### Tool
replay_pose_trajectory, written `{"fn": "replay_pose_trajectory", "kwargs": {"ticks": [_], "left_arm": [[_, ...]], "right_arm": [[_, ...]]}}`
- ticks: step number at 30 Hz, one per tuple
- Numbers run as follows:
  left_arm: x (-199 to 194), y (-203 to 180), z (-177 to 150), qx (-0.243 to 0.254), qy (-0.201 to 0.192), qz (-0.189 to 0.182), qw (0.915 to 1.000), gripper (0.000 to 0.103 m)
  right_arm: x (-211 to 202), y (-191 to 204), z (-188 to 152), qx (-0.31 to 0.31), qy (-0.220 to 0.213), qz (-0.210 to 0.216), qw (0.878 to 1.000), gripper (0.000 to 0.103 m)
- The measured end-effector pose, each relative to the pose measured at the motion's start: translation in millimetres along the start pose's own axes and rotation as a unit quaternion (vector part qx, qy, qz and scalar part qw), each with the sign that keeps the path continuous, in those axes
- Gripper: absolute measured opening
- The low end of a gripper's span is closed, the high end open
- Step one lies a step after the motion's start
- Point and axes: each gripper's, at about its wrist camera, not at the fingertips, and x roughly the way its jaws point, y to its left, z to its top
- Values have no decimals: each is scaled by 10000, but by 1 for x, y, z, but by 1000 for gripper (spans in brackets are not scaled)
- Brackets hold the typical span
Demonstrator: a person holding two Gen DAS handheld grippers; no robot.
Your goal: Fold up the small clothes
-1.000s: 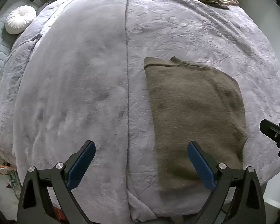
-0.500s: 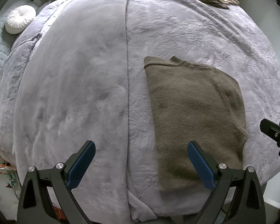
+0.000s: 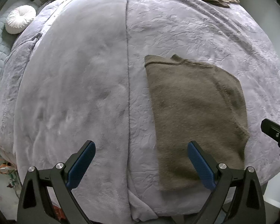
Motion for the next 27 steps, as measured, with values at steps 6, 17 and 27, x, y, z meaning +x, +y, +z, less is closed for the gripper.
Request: {"fn": "replay_pose_trajectory", "kwargs": {"ticks": [6,17,27], "left_arm": [[1,1,0,-20,-1,18,10000,99],[-1,1,-2,-111,-32,50,9999,99],[1,3,-2,-70,-23,-134,9999,99]], "right_arm": [[0,1,-1,-4,2,0,10000,92],[4,6,1,-80,43,-7,10000,92],[11,5,4,-127,141,-41,9998,92]]}}
